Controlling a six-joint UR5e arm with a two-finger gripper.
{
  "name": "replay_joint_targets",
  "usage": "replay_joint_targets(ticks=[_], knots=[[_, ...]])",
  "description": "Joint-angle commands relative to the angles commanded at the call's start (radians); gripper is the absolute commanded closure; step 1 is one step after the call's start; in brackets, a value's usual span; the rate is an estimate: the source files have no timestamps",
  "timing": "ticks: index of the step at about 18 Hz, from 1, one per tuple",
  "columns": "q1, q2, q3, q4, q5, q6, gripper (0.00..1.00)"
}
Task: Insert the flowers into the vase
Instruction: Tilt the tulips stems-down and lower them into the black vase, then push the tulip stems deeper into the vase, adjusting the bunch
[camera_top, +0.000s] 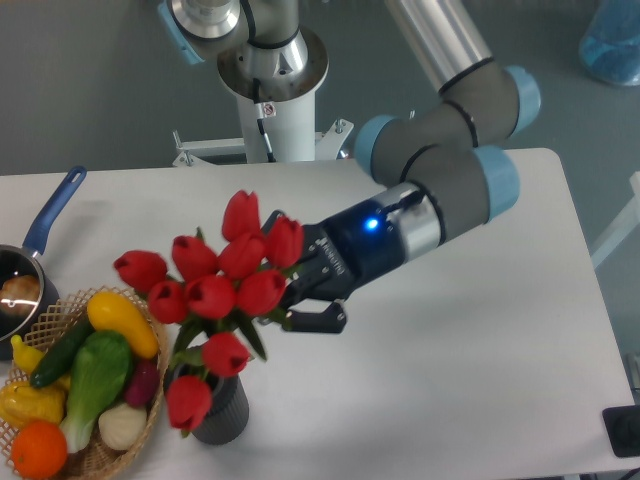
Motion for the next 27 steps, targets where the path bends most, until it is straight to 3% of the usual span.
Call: replay_joint_targets(ticks=[5, 14, 20, 27], knots=[[-0.038, -0.023, 0.005, 0.0, -0.02, 0.009, 1.0], [-0.025, -0.025, -0.075, 0.0, -0.063, 0.063, 1.0], [-0.028, -0.08, -0.077, 0.0, -0.063, 0.132, 1.0], [-0.028, -0.104, -0.104, 0.0, -0.049, 0.144, 1.0]])
